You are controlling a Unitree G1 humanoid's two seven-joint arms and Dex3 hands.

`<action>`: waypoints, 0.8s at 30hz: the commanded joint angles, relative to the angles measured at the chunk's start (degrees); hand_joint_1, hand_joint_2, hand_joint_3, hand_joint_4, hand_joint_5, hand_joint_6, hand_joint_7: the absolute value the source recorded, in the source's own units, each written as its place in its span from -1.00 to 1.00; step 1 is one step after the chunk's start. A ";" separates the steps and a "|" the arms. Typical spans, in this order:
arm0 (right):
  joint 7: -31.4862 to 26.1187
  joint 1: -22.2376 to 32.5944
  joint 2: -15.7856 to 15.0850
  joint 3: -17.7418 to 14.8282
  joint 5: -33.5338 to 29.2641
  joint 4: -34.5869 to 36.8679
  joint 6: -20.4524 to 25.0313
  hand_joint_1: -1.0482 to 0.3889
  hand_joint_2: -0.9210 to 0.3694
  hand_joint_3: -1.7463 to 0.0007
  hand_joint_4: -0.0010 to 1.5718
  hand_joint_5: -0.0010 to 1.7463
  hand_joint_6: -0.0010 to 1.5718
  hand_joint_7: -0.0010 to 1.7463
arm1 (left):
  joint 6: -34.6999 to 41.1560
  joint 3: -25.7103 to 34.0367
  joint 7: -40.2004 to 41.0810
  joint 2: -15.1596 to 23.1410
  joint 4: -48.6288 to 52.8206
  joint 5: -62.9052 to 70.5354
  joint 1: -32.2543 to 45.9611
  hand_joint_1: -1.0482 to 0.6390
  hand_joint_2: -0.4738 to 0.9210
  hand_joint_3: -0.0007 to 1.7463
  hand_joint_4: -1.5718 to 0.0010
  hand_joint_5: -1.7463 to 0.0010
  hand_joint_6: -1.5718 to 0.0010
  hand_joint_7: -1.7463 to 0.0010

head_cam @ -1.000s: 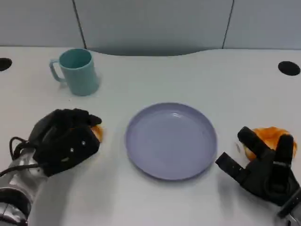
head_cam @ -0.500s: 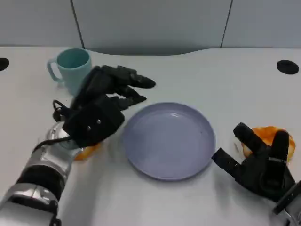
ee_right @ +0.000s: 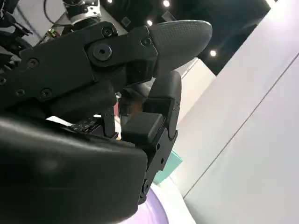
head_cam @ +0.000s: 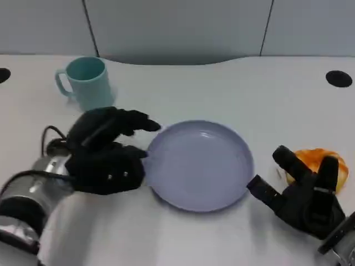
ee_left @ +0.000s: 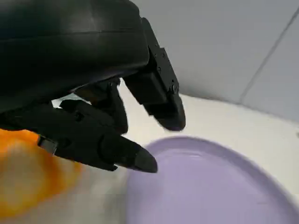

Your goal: Grasp the bread from the table and place it into the plate.

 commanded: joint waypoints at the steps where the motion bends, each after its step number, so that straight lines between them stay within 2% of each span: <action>1: -0.77 0.38 -0.62 -0.19 0.88 -0.79 0.17 -0.48 -1.00 0.86 -0.05 0.53 0.17 -0.38 | 2.34 -1.44 0.56 5.02 -2.03 2.19 -2.20 -0.77 0.98 -0.99 0.82 0.67 0.62 1.00; 5: 0.39 -0.25 -1.60 0.18 0.59 0.38 0.47 -0.48 -1.00 0.81 -0.08 0.51 0.16 -0.41 | 4.81 -2.16 -0.07 8.49 -3.45 3.53 -2.38 -0.87 1.00 -0.90 0.89 0.74 0.69 0.99; 10: 1.43 -1.02 -1.75 -0.06 0.89 2.39 -0.02 -0.47 -1.00 0.79 -0.15 0.63 0.15 -0.42 | 8.11 -3.48 -1.04 9.57 -3.50 4.16 -1.40 -0.88 1.00 -0.89 0.92 0.79 0.71 1.00; 14: 1.45 -1.61 -1.81 -0.29 0.81 3.62 -0.49 -0.47 -1.00 0.80 -0.14 0.66 0.18 -0.41 | 11.87 -4.35 -5.17 7.75 -0.20 3.42 -1.20 -0.95 1.00 -0.86 0.99 0.97 0.80 0.99; 20: 1.59 -1.18 -1.76 -0.37 0.73 2.86 -0.86 -0.46 -1.00 0.81 -0.14 0.64 0.18 -0.43 | 16.15 -5.87 -9.79 3.95 7.11 2.84 0.24 -0.99 1.00 -0.89 1.00 1.00 0.93 0.99; 22: 2.57 -1.35 -1.96 -0.12 0.44 3.19 -1.44 -0.47 -1.00 0.76 -0.16 0.65 0.16 -0.44 | 16.49 -5.43 -9.76 2.92 8.17 2.00 1.04 -0.88 0.98 -0.94 0.95 0.97 0.89 0.98; 24: 2.56 -1.53 -2.06 -0.25 0.72 3.33 -0.70 -0.47 -1.00 0.78 -0.15 0.65 0.17 -0.44 | 16.92 -5.36 -8.99 1.79 9.00 1.56 1.66 -0.67 0.92 -0.98 0.75 0.90 0.76 0.94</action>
